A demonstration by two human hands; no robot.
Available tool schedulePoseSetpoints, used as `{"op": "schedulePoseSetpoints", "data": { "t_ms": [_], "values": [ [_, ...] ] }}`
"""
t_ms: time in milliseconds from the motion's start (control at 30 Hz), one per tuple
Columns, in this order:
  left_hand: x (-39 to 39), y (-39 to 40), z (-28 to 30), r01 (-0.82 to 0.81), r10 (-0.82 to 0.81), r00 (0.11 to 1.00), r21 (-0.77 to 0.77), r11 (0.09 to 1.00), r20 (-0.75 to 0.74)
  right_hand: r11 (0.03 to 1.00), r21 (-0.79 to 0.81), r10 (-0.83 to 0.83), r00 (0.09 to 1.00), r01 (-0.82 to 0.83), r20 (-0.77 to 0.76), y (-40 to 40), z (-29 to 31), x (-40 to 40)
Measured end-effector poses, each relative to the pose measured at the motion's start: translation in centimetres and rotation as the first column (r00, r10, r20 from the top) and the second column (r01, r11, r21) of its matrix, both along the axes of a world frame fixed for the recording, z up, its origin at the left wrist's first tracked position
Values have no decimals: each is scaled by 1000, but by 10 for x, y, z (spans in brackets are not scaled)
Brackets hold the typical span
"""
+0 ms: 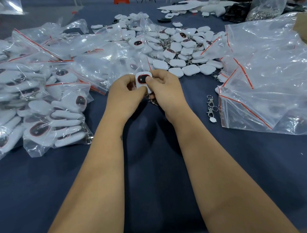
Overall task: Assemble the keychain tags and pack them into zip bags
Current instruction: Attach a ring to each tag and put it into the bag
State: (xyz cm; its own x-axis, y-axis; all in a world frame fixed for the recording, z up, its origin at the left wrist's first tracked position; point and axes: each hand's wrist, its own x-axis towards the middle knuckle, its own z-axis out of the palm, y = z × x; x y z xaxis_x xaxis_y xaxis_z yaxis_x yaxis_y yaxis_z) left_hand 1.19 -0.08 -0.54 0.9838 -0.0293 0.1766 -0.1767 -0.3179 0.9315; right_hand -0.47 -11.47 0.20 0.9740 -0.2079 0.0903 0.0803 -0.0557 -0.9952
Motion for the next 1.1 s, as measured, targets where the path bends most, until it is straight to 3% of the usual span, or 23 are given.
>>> {"op": "schedulePoseSetpoints", "data": {
  "t_ms": [133,367,567,700,800,967,1100],
  "values": [
    [1,-1,-2,-27,21,999,123,992,48,1000,-21,15,1000,-15,6,0,0,-1],
    [-1,-2,-1,-56,47,996,112,992,80,999,-4,32,999,-32,-1,1,2,-1],
    [-5,-2,3,-68,72,997,-135,989,30,973,228,-28,999,24,18,-2,9,-4],
    [-5,-2,0,-164,153,980,78,983,127,841,540,-88,993,31,80,-9,13,-3],
    [-11,-8,0,-118,90,977,139,983,195,739,670,-44,987,-71,153,-11,13,-4],
    [-14,-18,3,-141,139,985,16,990,100,819,573,-62,990,-22,127,-3,11,-3],
    [-15,-19,5,-185,187,981,-42,982,54,958,268,-139,983,104,117,-1,6,-3]
  ]
}}
